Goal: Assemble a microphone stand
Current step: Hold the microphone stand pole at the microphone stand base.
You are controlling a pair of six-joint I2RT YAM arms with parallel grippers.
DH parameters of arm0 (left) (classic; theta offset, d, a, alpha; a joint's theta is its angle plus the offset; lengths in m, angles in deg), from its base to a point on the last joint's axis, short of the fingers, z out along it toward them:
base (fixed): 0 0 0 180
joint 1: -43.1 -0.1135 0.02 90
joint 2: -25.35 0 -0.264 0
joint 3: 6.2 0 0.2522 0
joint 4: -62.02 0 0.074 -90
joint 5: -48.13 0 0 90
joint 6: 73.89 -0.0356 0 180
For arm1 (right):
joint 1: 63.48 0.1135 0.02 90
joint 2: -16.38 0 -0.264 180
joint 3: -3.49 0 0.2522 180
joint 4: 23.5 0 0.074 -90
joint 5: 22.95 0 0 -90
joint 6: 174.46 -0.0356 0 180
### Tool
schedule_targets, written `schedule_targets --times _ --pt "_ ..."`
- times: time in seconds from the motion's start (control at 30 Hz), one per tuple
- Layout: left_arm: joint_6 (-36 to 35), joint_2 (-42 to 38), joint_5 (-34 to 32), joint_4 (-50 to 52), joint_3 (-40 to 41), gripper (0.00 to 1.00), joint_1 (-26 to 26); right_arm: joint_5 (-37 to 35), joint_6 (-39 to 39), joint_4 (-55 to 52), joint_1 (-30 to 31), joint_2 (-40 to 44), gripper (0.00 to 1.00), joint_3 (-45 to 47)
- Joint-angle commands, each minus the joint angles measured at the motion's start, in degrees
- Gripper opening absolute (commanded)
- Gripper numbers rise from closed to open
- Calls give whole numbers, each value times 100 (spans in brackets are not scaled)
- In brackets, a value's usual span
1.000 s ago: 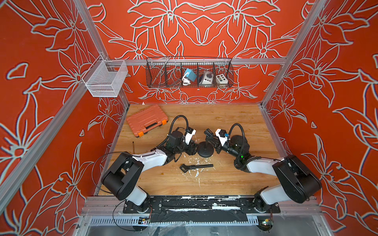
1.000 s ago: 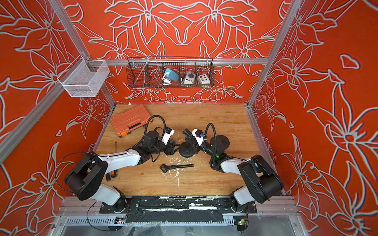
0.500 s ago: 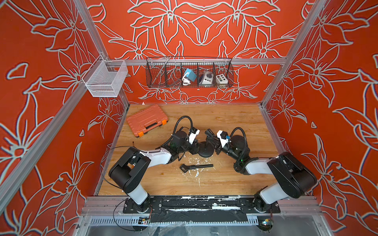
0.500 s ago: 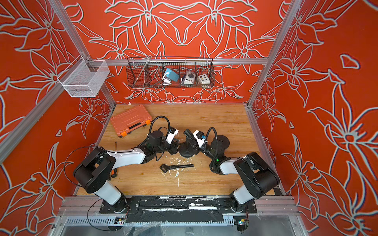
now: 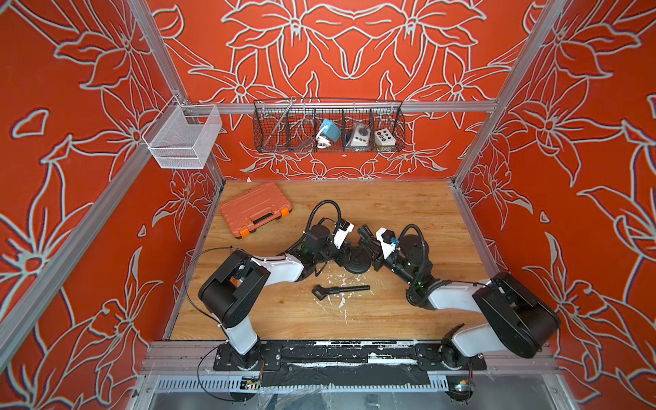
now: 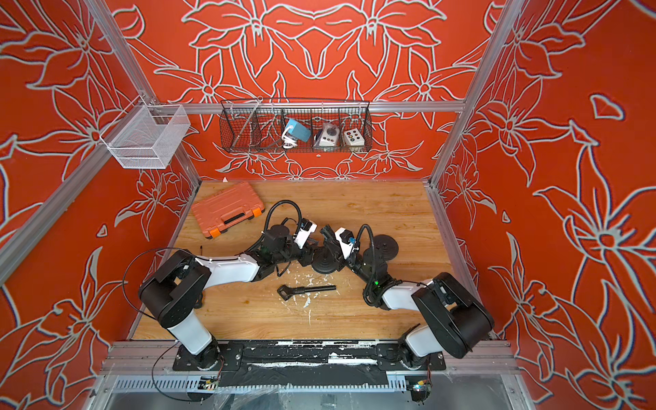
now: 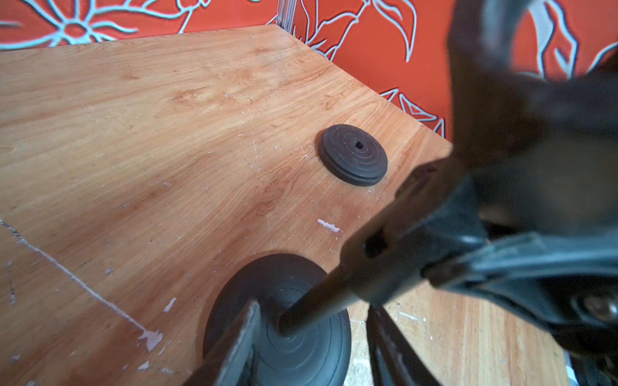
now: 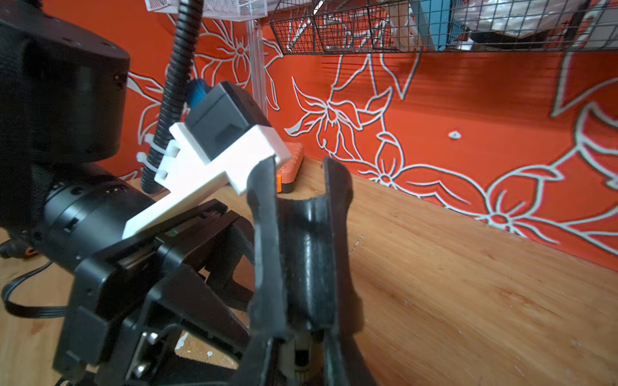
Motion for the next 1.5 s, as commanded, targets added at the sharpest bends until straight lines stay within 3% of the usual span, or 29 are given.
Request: schedule_targets --times 0.0,0.17,0.33,0.83,1.23,1.47 --pt "20 148 173 -270 -158 45 26 -911 74 -1185 177 173 0 244" --pt "73 279 290 -396 -227 38 26 -1256 -5 -1879 239 495 0 168" --pt "91 338 373 -530 -208 38 48 -1495 -142 -2363 286 791 0 147" --pt "-32 425 559 -595 -279 41 201 -1048 -344 -3052 286 645 0 -163" --pt "38 680 579 -627 -537 40 245 -1275 -487 -4249 294 1301 0 -246" --pt "65 847 677 -771 -596 40 371 -1298 -440 -4221 295 1538 0 -89"
